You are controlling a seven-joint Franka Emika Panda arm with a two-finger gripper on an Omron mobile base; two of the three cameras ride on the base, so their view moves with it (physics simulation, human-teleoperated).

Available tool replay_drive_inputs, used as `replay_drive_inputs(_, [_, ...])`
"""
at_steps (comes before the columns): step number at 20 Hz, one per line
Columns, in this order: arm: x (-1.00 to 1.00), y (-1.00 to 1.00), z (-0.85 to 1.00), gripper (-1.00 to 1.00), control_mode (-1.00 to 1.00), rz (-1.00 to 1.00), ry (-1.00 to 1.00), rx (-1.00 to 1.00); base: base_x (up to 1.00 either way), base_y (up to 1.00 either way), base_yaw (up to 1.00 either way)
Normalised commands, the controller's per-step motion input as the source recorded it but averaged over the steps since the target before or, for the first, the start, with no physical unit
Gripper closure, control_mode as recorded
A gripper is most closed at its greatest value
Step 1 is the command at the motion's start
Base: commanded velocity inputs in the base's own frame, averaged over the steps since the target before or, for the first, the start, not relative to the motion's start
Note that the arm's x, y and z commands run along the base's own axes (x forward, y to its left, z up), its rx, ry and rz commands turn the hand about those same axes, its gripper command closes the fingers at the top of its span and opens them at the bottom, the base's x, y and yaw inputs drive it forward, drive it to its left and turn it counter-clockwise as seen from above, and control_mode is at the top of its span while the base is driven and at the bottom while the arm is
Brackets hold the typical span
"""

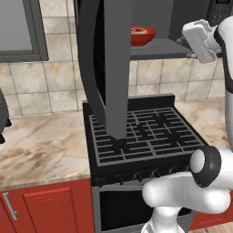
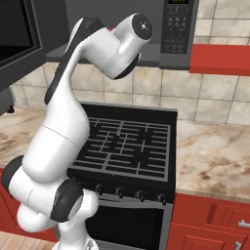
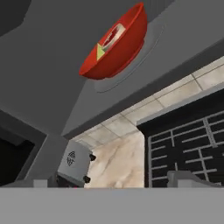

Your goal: The microwave is finished heating the steak and lemon wedge. Take the bowl containing the food and place it on the dining counter.

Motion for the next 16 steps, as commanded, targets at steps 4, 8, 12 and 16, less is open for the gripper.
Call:
replay_drive_inputs(4, [0.56,0.00,0.27,-1.00,-1.00,-0.27,0.01,0.13,0.00,0.00,0.00])
replay_drive_inputs(8, [0.60,0.00,0.06,-1.00,-1.00,-0.11,0.12,0.07,0.00,0.00,0.00])
replay_drive_inputs(12, [0.81,0.00,-0.12,-1.00,-1.00,-0.12,0.10,0.09,0.00,0.00,0.00])
replay_drive_inputs(16, [0.70,0.00,0.37,-1.00,-1.00,-0.07,0.14,0.12,0.00,0.00,0.00])
